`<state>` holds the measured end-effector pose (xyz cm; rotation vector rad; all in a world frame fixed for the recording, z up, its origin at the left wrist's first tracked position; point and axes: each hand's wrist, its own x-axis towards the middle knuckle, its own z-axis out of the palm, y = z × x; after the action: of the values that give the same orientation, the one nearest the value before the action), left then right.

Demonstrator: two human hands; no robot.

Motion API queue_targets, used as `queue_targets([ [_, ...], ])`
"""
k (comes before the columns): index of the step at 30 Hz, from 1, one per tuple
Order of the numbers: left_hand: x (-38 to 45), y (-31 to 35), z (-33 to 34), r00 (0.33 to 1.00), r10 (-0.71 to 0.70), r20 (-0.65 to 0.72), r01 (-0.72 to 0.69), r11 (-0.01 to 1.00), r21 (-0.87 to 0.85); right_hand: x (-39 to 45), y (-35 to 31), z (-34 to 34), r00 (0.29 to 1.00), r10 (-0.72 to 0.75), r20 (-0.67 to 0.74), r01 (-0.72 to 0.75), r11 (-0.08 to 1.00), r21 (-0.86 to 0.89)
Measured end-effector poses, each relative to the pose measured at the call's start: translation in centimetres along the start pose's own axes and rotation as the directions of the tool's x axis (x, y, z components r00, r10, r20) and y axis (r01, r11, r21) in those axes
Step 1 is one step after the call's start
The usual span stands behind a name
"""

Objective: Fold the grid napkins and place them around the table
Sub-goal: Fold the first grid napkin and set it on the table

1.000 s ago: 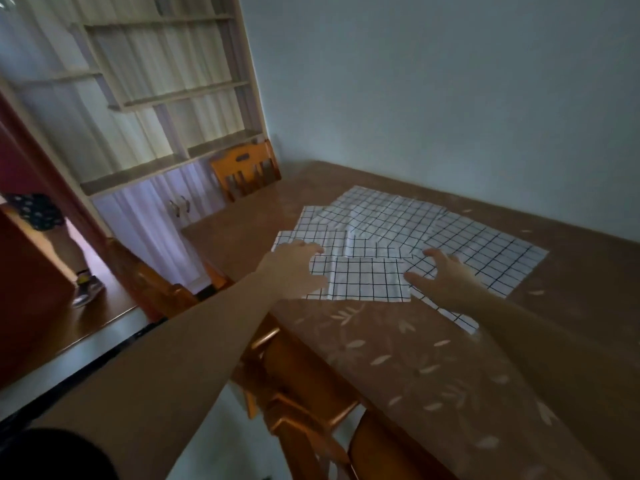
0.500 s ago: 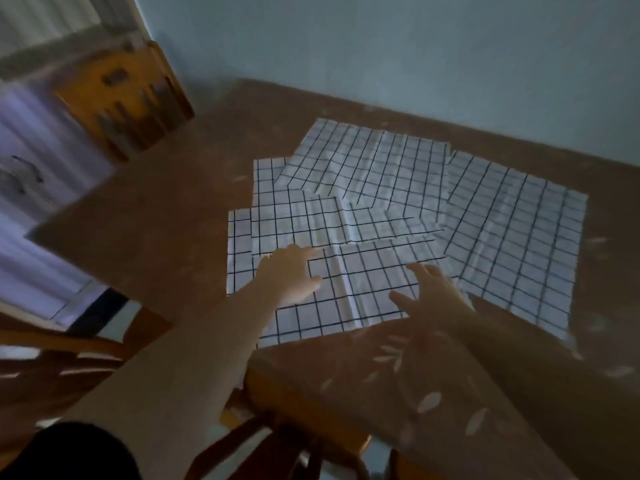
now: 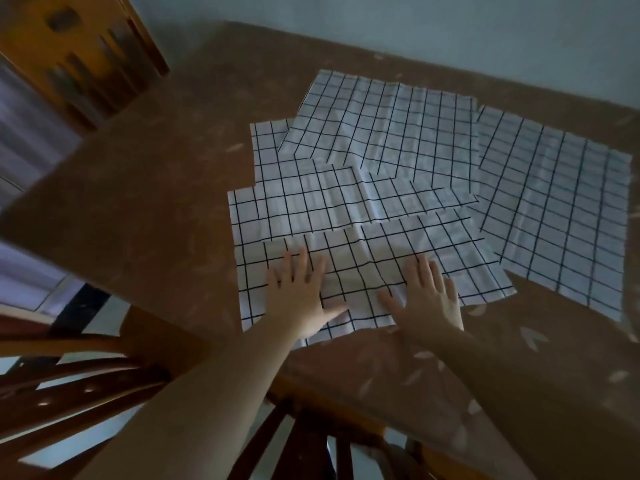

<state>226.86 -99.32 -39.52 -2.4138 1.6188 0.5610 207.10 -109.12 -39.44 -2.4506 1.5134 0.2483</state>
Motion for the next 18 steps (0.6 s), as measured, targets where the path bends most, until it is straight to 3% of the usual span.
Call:
queue_targets([
  [3,-0.9,0.6,0.2,0.998,0.004,-0.063,-0.007,0.999,-0.048,-1.2,-0.2,0.4,0.997,-0.010,-0.074,0.013,0.999,0.046],
  [7,-1.7,1.0,0.3,0.926,0.073,-0.372,-0.155,0.968,-0.195,-3.2,0.2,1.3,0.982,-0.074,-0.176,0.088,0.993,0.078],
  [9,-1.9,1.4,0.3,0.900,0.087,-0.427,-0.192,0.959,-0.210,-4.1,0.4,1.6,0.968,-0.104,-0.229,0.127,0.988,0.085],
  [13,-3.5,3.2,0.3,0.908,0.121,-0.402,-0.242,0.933,-0.266,-5.4,1.0,1.4,0.948,-0.152,-0.278,0.188,0.976,0.108],
  [18,-5.3,5.7,-2.1,0.964,0.217,-0.155,-0.260,0.891,-0.372,-6.7,4.0,-2.3,0.987,-0.037,-0.157,0.070,0.974,0.214],
])
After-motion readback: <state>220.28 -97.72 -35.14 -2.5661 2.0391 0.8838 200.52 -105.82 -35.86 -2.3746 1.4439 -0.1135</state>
